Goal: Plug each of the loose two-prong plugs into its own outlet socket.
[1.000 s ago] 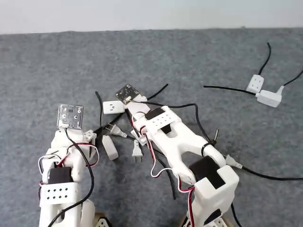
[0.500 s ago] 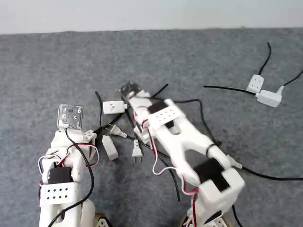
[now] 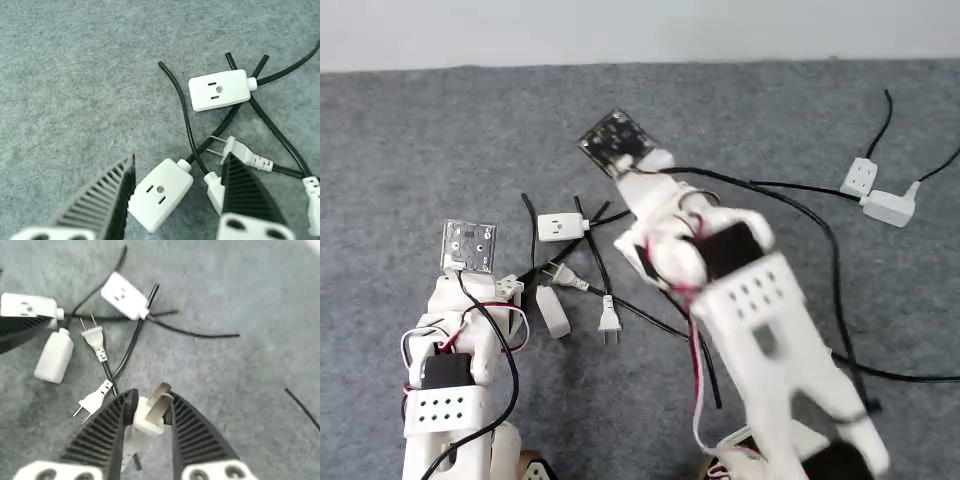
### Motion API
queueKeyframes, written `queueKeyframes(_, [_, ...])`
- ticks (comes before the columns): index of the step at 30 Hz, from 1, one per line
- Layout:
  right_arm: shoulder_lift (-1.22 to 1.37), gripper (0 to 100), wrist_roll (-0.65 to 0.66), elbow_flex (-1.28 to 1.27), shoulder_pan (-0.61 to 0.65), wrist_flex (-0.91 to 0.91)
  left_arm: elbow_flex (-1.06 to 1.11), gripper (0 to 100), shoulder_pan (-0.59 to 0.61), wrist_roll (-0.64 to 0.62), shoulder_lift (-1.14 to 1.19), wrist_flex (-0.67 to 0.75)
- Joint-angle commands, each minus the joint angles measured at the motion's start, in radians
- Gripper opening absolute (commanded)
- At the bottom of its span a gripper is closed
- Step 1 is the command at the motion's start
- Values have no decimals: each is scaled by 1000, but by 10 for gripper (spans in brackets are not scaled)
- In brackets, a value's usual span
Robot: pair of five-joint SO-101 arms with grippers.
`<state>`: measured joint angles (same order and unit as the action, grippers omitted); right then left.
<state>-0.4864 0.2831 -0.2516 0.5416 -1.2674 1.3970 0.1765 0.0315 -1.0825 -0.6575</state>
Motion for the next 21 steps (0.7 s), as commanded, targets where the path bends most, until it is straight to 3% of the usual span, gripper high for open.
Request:
queueKeyframes(1, [-154, 8, 23, -58, -12, 1, 2, 272, 5, 11, -20, 29])
queueKeyframes(6, [-298, 8, 74, -232, -12, 24, 5, 272, 5, 11, -26, 29])
queueKeyframes(12, [-355, 8, 71, -555, -12, 240, 5, 272, 5, 11, -26, 29])
queueKeyframes(17, [-278, 8, 71, -776, -2, 504, 5, 272, 2, 12, -26, 29])
queueKeyframes(21, [-120, 8, 71, -813, 5, 619, 5, 272, 2, 12, -25, 29])
